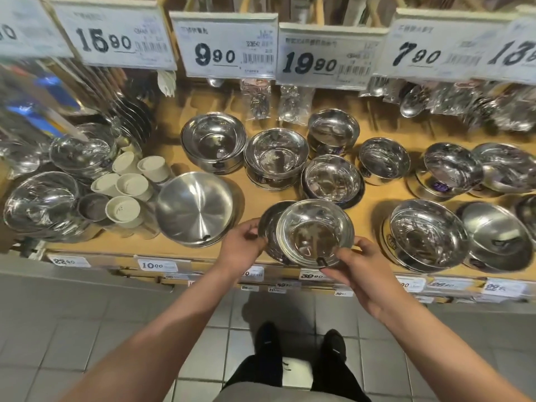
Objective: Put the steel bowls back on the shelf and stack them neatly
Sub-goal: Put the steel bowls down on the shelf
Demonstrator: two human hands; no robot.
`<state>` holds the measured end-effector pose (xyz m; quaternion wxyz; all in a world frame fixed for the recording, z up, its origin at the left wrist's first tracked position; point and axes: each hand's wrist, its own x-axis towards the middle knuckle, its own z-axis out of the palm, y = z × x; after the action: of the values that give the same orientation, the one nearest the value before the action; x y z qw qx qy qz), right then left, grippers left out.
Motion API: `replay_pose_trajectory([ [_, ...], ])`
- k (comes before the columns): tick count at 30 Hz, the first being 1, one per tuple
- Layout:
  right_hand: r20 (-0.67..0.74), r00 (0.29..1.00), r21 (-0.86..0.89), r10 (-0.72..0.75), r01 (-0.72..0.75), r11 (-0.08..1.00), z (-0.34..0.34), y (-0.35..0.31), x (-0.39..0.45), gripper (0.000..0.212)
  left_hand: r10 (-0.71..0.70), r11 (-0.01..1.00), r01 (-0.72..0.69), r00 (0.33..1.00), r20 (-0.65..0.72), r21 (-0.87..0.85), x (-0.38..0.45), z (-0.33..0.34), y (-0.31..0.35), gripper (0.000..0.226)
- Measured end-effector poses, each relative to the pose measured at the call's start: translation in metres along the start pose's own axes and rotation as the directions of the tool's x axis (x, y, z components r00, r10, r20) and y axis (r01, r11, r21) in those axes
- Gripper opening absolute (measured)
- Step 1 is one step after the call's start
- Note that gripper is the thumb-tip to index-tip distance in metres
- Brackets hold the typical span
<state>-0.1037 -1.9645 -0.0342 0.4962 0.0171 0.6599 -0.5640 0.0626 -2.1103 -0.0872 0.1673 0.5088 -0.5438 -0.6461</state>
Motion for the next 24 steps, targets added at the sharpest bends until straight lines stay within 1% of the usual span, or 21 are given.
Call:
replay_pose_trajectory([
  [2,-0.008,1.000,-0.024,0.000,-0.001,1.000,0.004,0.002,0.003,0.020,-0.016,1.000,0.016,0.999,0.029,0.018,0.002,0.001,0.000,0.033],
  [5,-0.020,1.000,-0.062,-0.001,0.000,0.998,0.010,0.007,0.008,0.016,-0.067,0.996,0.071,0.995,0.070,-0.052,0.001,0.003,0.001,0.031],
  [7,-0.017,1.000,-0.072,-0.017,0.016,0.997,0.016,0.009,0.009,0.014,-0.091,0.993,0.095,0.994,0.056,-0.072,0.001,0.004,-0.001,0.026],
  [9,-0.033,0.999,-0.095,-0.040,0.036,0.995,0.022,0.011,0.011,0.012,-0.091,0.995,0.092,0.996,0.016,-0.040,-0.002,0.004,-0.003,0.026],
  [11,-0.088,0.993,-0.182,-0.073,0.056,0.982,0.025,0.015,0.016,0.010,-0.025,0.999,0.025,1.000,-0.003,0.047,-0.004,0.004,-0.004,0.025],
  [13,-0.142,0.978,-0.339,-0.151,0.095,0.936,0.024,0.019,0.022,0.012,0.039,0.989,-0.042,0.999,0.024,0.145,-0.007,0.005,-0.001,0.020],
  [15,-0.144,0.958,-0.462,-0.249,0.157,0.873,0.020,0.020,0.024,0.016,0.054,0.976,-0.058,0.998,0.028,0.208,-0.008,0.006,0.002,0.030],
  [17,-0.121,0.943,-0.537,-0.309,0.199,0.820,0.017,0.020,0.025,0.020,0.032,0.975,-0.034,0.999,0.013,0.219,-0.007,0.006,0.004,0.035],
  [19,-0.102,0.936,-0.616,-0.337,0.206,0.760,0.013,0.017,0.027,0.019,0.014,0.975,-0.016,1.000,0.009,0.221,-0.005,0.005,0.003,0.034],
  [21,-0.081,0.930,-0.692,-0.357,0.206,0.692,0.008,0.014,0.032,0.013,0.020,0.972,-0.021,1.000,0.004,0.234,-0.003,0.004,0.004,0.027],
  [23,-0.064,0.925,-0.757,-0.374,0.199,0.622,0.006,0.011,0.036,0.008,0.017,0.978,-0.014,1.000,-0.016,0.208,-0.003,0.005,0.005,0.022],
  [24,-0.060,0.926,-0.785,-0.372,0.187,0.591,0.007,0.011,0.036,0.010,0.010,0.980,-0.004,1.000,-0.027,0.200,-0.003,0.005,0.005,0.023],
])
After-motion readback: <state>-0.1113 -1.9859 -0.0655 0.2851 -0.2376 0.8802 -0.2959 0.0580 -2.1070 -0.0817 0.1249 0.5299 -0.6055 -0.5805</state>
